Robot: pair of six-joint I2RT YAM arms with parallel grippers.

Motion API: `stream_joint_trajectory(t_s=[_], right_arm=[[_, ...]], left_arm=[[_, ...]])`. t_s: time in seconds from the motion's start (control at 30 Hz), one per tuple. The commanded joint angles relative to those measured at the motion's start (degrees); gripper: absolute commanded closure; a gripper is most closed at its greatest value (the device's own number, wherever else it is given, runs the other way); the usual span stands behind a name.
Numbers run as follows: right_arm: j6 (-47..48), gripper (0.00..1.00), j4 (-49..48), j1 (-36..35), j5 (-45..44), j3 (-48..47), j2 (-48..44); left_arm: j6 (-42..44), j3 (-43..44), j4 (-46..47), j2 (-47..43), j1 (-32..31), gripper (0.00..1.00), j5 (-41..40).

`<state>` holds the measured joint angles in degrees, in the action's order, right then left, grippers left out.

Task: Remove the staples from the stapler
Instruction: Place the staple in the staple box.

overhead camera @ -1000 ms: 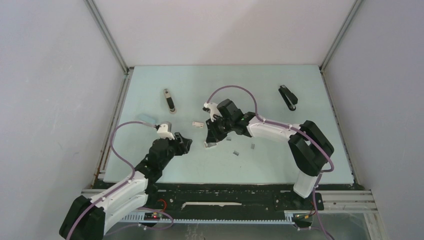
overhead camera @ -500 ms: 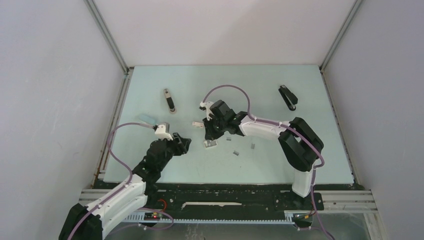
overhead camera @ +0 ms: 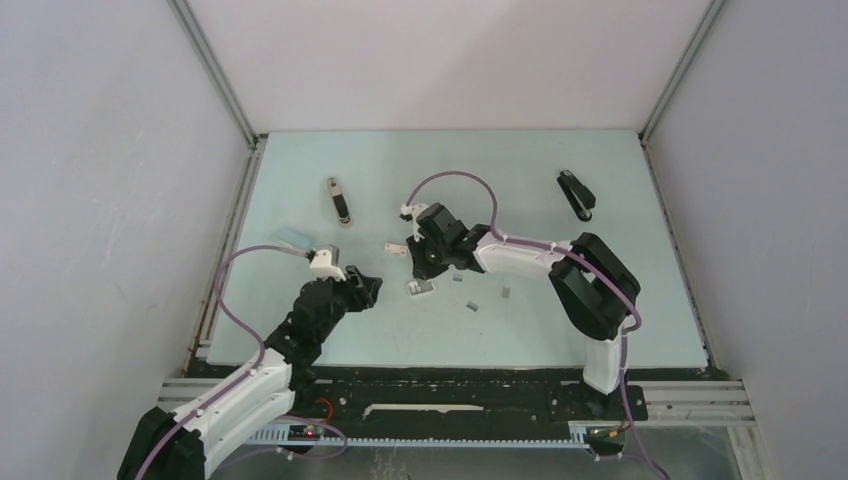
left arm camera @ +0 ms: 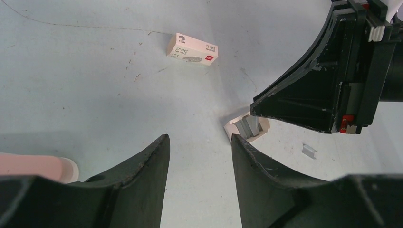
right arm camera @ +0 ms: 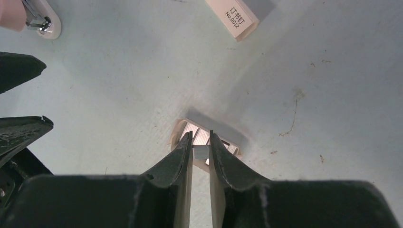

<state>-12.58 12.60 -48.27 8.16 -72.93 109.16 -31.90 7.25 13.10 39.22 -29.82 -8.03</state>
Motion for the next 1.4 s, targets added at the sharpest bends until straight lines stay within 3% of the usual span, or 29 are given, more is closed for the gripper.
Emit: stream_joint_trajectory(t_s=[0.0, 1.37], right_arm=[[-1.39, 0.76, -0.23, -1.19, -2.54, -2.16, 0.78], [-2.54, 0.74, 0.66, -1.95, -4.12, -1.78, 1.97]], left_arm=[[1.09, -1.41, 1.09, -0.71, 0.12, 0.44, -1.32], [1.04, -1.89, 0.92, -1.87, 0.12, 0.44, -1.21]])
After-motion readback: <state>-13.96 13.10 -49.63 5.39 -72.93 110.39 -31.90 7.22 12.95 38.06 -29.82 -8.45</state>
